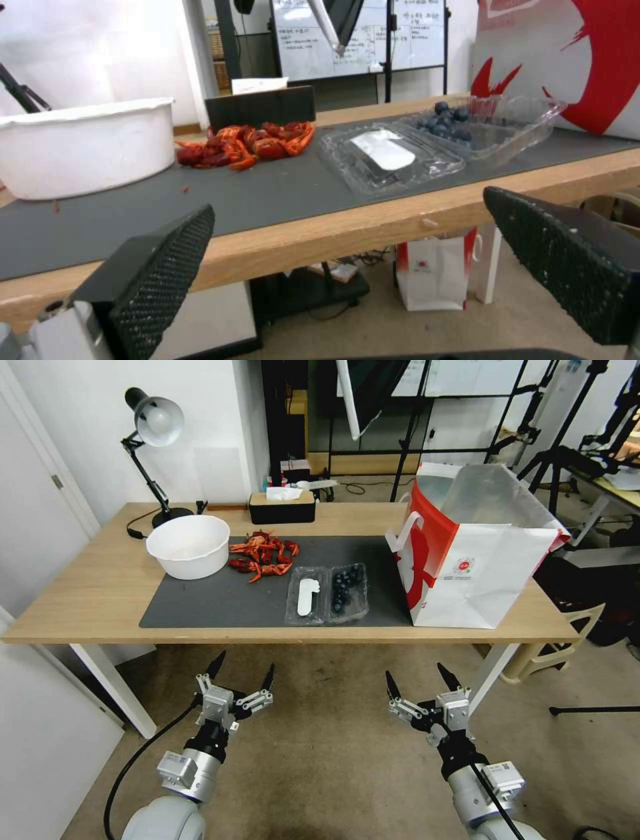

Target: Close the takeout container lid, then place the container into the takeout bag.

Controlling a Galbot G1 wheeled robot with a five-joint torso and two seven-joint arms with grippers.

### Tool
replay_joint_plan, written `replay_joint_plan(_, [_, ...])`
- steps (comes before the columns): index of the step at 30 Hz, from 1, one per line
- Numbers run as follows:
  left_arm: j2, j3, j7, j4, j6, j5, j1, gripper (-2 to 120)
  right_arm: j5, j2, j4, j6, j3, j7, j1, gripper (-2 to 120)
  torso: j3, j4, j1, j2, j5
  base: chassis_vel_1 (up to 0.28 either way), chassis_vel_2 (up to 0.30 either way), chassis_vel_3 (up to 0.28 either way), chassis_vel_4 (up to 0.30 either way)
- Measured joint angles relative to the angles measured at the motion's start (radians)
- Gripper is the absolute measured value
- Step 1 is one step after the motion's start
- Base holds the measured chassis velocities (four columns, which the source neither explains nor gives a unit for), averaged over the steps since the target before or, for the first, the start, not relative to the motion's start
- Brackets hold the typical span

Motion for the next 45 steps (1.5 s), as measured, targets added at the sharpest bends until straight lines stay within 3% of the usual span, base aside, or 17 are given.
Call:
replay_joint_plan(8, [0.0,0.011,-0.011,0.005,-0.002,0.012,-0.014,100,0.01,-0.003,0.011,-0.005,0.003,-0.001,0.002,100,0.0,0.0001,0.0,0.0,0.0,0.0,0.0,0.0,0.0])
replay_joint_plan(10, [0.006,0.023,-0.021,0.001,0.021,-0.022,-0.026,100,0.01,-0.003,0.014,-0.006,0.003,-0.001,0.001,100,0.0,0.0001,0.0,0.0,0.0,0.0,0.0,0.0,0.0])
replay_joint_plan(12, [0.016,0.076,-0.095,-0.01,0.115,-0.125,-0.075,100,0.012,-0.002,0.018,-0.004,0.002,0.008,-0.001,100,0.0,0.0,0.0,0.0,-0.0001,0.0,0.0,0.0,0.0])
replay_joint_plan(14, [0.017,0.082,-0.099,-0.01,0.131,-0.141,-0.085,100,0.013,-0.001,0.019,-0.003,0.002,0.011,-0.002,100,0.0,-0.0002,0.0,0.0,-0.0001,0.0,0.0,0.0,0.0])
replay_joint_plan(16, [0.024,0.117,-0.127,-0.018,0.206,-0.256,-0.136,100,0.016,0.001,0.022,-0.004,-0.001,0.019,-0.004,100,0.0,-0.0001,0.0,0.0,-0.0002,0.0,0.0,0.0,0.0])
replay_joint_plan(18, [0.025,0.121,-0.135,-0.022,0.218,-0.276,-0.143,100,0.017,0.001,0.022,-0.004,-0.002,0.019,-0.003,100,0.0,-0.0002,0.0,0.0,-0.0003,0.0,0.0,0.0,0.0])
replay_joint_plan(19, [0.024,0.137,-0.183,-0.045,0.287,-0.396,-0.174,100,0.019,-0.006,0.018,-0.01,-0.01,0.021,0.004,100,0.0,0.0,0.0,0.0,-0.0001,0.0,0.0,0.0,0.0])
replay_joint_plan(21, [0.023,0.141,-0.202,-0.056,0.314,-0.45,-0.186,100,0.02,-0.01,0.015,-0.012,-0.014,0.021,0.008,100,0.0,0.0,0.0,0.0,0.0,0.0,0.0,0.0,0.0])
replay_joint_plan(23, [0.018,0.15,-0.264,-0.081,0.384,-0.602,-0.232,100,0.02,-0.019,0.006,-0.018,-0.028,0.022,0.014,100,0.0,0.0001,0.0,0.0,0.0001,0.0,0.0,0.0,0.0])
replay_joint_plan(24, [0.018,0.15,-0.264,-0.081,0.384,-0.602,-0.232,100,0.02,-0.019,0.006,-0.018,-0.028,0.022,0.014,100,0.0,0.0001,0.0,0.0,0.0001,0.0,0.0,0.0,0.0])
replay_joint_plan(27, [0.008,0.17,-0.385,-0.104,0.445,-0.823,-0.28,100,0.02,-0.024,0.004,-0.02,-0.038,0.022,0.015,100,0.0,0.0,0.0,0.0,0.0,0.0,0.0,0.0,0.0])
replay_joint_plan(29, [0.006,0.172,-0.403,-0.107,0.449,-0.853,-0.285,100,0.02,-0.025,0.004,-0.021,-0.038,0.022,0.017,100,0.0,0.0,0.0,0.0,0.0001,0.0,0.0,0.0,0.0])
replay_joint_plan(30, [-0.004,0.182,-0.457,-0.116,0.461,-0.961,-0.298,100,0.021,-0.029,0.003,-0.024,-0.04,0.022,0.02,100,0.0,0.0001,0.0,0.0,0.0,0.0,0.0,0.0,0.0])
replay_joint_plan(32, [-0.008,0.187,-0.473,-0.117,0.461,-0.995,-0.304,100,0.021,-0.03,0.002,-0.024,-0.041,0.022,0.022,100,0.0,0.0,0.0,0.0,0.0,0.0,0.0,0.0,0.0])
replay_joint_plan(35, [-0.028,0.228,-0.552,-0.103,0.44,-1.123,-0.337,100,0.021,-0.032,-0.002,-0.026,-0.044,0.021,0.025,100,0.0,0.0001,0.0,0.0,0.0,0.0,0.0,0.0,0.0])
replay_joint_plan(45, [-0.08,0.326,-0.593,-0.016,0.37,-1.2,-0.427,100,0.017,-0.023,0.003,-0.025,-0.037,0.021,0.018,100,0.0,0.0,0.0,0.0,0.0,0.0,0.0,0.0,0.0])
